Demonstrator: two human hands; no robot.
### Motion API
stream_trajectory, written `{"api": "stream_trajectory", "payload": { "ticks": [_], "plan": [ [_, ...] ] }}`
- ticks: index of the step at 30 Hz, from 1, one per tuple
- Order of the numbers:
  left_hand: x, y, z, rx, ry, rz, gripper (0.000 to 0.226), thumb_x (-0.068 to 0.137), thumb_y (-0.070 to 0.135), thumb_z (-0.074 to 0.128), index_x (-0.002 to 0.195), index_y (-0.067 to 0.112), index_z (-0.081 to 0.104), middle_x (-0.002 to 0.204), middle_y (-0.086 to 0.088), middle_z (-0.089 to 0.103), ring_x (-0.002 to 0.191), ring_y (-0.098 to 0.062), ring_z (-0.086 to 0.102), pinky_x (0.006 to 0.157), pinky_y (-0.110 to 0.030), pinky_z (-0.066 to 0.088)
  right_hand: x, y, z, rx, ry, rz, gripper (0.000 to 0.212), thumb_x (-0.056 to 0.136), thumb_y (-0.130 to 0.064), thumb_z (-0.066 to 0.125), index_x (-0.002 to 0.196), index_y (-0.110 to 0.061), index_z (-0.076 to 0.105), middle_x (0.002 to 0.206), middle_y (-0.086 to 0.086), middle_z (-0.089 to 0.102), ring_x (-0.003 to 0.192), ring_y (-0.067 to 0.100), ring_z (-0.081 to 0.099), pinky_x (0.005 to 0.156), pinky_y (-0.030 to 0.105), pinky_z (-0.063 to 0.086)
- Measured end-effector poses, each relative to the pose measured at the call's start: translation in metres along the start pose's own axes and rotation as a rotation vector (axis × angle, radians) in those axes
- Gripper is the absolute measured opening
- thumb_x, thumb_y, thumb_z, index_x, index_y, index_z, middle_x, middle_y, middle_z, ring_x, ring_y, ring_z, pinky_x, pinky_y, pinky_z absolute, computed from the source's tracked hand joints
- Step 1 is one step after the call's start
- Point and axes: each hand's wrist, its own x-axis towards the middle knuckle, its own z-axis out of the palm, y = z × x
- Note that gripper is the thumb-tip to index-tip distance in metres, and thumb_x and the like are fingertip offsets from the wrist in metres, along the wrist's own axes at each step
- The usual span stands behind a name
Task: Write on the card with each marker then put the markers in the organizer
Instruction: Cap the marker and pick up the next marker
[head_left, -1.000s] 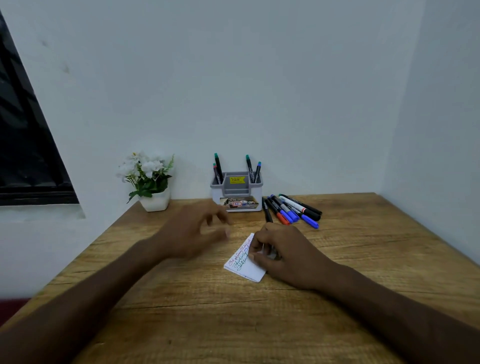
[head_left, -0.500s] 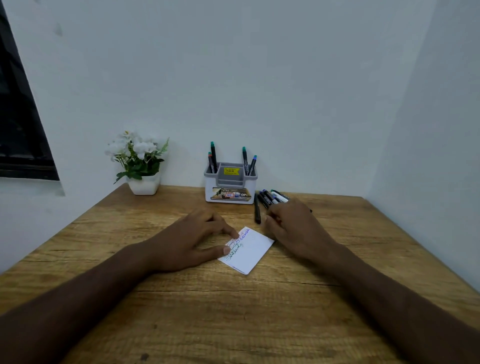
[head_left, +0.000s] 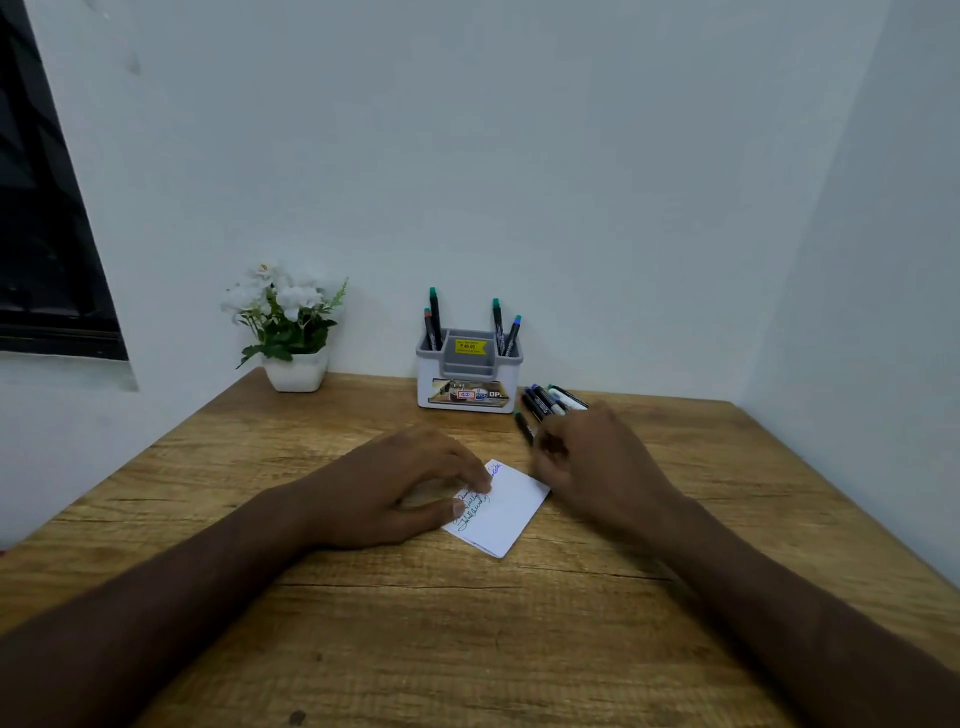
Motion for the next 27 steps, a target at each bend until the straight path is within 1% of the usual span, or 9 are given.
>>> {"api": "stream_trajectory", "payload": {
  "ticks": [4, 8, 11, 13, 15, 18, 21, 23, 27],
  "plan": [
    [0.002, 0.007, -0.001, -0.02, -0.003, 0.033, 0.033, 0.104, 0.024, 0.062, 0.133, 0.039, 0.065, 0.134, 0.027, 0.06, 0.131, -0.001, 0.054, 0.107, -0.032, 0.048, 0.001, -0.004, 0.001, 0.043, -0.06, 0.056, 0.009, 0.091, -0.031, 0.076, 0.098, -0.025, 0.074, 0.085, -0.011, 0.069, 0.084, 0.008, 0.066, 0.078, 0.029, 0.056],
    [0.0, 0.007, 0.001, -0.067, -0.004, 0.014, 0.034, 0.103, 0.023, 0.063, 0.134, 0.036, 0.065, 0.135, 0.024, 0.062, 0.132, 0.0, 0.056, 0.108, -0.031, 0.049, -0.001, -0.003, 0.001, -0.006, -0.047, 0.144, 0.024, 0.096, -0.019, 0.066, 0.12, -0.02, 0.069, 0.108, 0.001, 0.074, 0.1, 0.019, 0.068, 0.076, 0.03, 0.053],
    [0.001, 0.007, 0.001, -0.089, -0.001, -0.022, 0.037, 0.104, 0.025, 0.063, 0.138, 0.037, 0.061, 0.137, 0.025, 0.063, 0.131, 0.002, 0.058, 0.106, -0.033, 0.05, -0.001, -0.002, 0.003, 0.025, 0.008, 0.135, 0.012, 0.097, -0.017, 0.06, 0.107, -0.016, 0.068, 0.105, 0.008, 0.07, 0.085, 0.019, 0.06, 0.063, 0.024, 0.039],
    [0.001, 0.009, 0.001, -0.139, 0.006, -0.059, 0.04, 0.104, 0.026, 0.065, 0.141, 0.036, 0.054, 0.137, 0.028, 0.065, 0.128, 0.004, 0.06, 0.103, -0.035, 0.052, -0.003, -0.006, -0.001, 0.2, 0.106, 0.146, 0.004, 0.099, -0.016, 0.062, 0.098, -0.016, 0.067, 0.09, 0.002, 0.065, 0.073, 0.012, 0.054, 0.059, 0.017, 0.037],
    [0.001, 0.011, 0.002, -0.17, 0.029, -0.08, 0.041, 0.105, 0.032, 0.066, 0.143, 0.034, 0.049, 0.134, 0.031, 0.067, 0.112, 0.005, 0.066, 0.092, -0.034, 0.052, -0.009, -0.015, -0.006, 0.521, 0.169, 0.182, 0.003, 0.099, -0.018, 0.069, 0.097, -0.016, 0.069, 0.079, -0.003, 0.067, 0.064, 0.01, 0.061, 0.061, 0.015, 0.046],
    [0.002, 0.016, 0.002, -0.212, 0.059, -0.1, 0.034, 0.108, 0.043, 0.058, 0.14, 0.034, 0.051, 0.124, 0.03, 0.072, 0.094, -0.002, 0.071, 0.082, -0.033, 0.053, -0.018, -0.029, -0.01, 0.91, 0.017, 0.21, 0.005, 0.097, -0.017, 0.076, 0.101, -0.014, 0.074, 0.082, 0.004, 0.08, 0.075, 0.014, 0.078, 0.073, 0.03, 0.063],
    [0.005, 0.016, 0.004, -0.131, 0.09, -0.083, 0.026, 0.111, 0.05, 0.044, 0.121, 0.037, 0.064, 0.1, 0.016, 0.073, 0.088, -0.007, 0.068, 0.074, -0.034, 0.051, -0.023, -0.037, -0.002, 1.034, -0.083, 0.223, 0.011, 0.094, -0.016, 0.08, 0.105, -0.017, 0.079, 0.099, 0.002, 0.084, 0.092, 0.019, 0.081, 0.089, 0.038, 0.065],
    [0.006, 0.015, 0.006, -0.084, 0.102, -0.081, 0.035, 0.112, 0.051, 0.037, 0.115, 0.034, 0.067, 0.094, 0.012, 0.071, 0.082, -0.009, 0.066, 0.071, -0.036, 0.05, -0.025, -0.04, 0.0, 1.086, -0.1, 0.234, 0.016, 0.094, -0.015, 0.078, 0.11, -0.016, 0.082, 0.102, 0.001, 0.085, 0.096, 0.018, 0.081, 0.091, 0.034, 0.064],
    [0.007, 0.013, 0.007, -0.058, 0.132, -0.085, 0.048, 0.111, 0.053, 0.029, 0.12, 0.022, 0.066, 0.087, 0.016, 0.067, 0.076, -0.005, 0.062, 0.066, -0.017, 0.04, -0.027, -0.042, -0.002, 1.277, -0.113, 0.24, 0.02, 0.099, -0.012, 0.07, 0.117, -0.007, 0.079, 0.102, 0.014, 0.083, 0.1, 0.029, 0.081, 0.09, 0.031, 0.065]
  ]
}}
